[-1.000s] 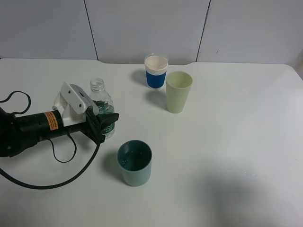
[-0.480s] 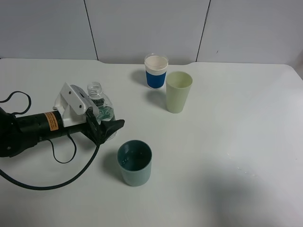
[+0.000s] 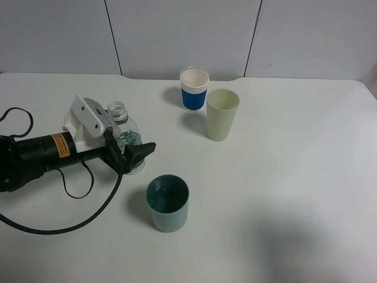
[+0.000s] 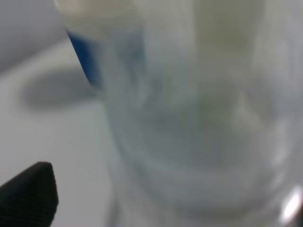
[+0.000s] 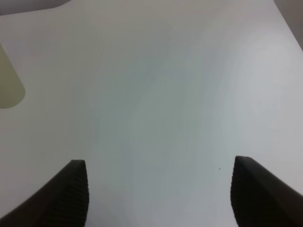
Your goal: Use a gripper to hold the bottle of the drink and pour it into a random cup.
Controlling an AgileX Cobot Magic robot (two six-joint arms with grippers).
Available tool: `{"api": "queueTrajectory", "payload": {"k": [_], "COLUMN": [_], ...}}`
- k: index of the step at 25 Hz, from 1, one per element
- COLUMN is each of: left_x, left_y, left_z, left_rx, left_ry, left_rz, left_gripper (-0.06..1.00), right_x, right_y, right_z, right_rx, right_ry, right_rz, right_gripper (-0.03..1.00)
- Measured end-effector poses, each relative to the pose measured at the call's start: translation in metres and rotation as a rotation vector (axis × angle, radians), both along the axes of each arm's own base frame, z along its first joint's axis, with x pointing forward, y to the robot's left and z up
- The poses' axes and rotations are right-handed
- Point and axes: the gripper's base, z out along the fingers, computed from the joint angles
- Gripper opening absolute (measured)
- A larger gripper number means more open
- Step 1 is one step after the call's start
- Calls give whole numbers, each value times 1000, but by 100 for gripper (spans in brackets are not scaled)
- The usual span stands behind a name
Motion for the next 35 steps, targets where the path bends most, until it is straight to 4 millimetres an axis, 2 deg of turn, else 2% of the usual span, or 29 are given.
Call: {"api": "queueTrajectory", "payload": {"k": [5,13,21,29,35], "left_x": [-7,-36,-46,-41,-37], "left_y": [3,18,33,43,53], "left_z": [29,55,100,144,180], "left_rx": [-29,-64,-121,-29,104], "left_ry": [-94,-145,-257,-227,-113], "left_rz": [17,110,256,376,473], "left_gripper": [99,99,99,99,99], "right_x": [0,0,0,0,0], "right_y": [0,0,0,0,0], "right_z": [0,0,0,0,0], "right_rx": [0,0,0,0,0], "right_ry": [0,0,0,0,0], "right_rz": [0,0,0,0,0], "right_gripper": [63,63,63,63,63]}}
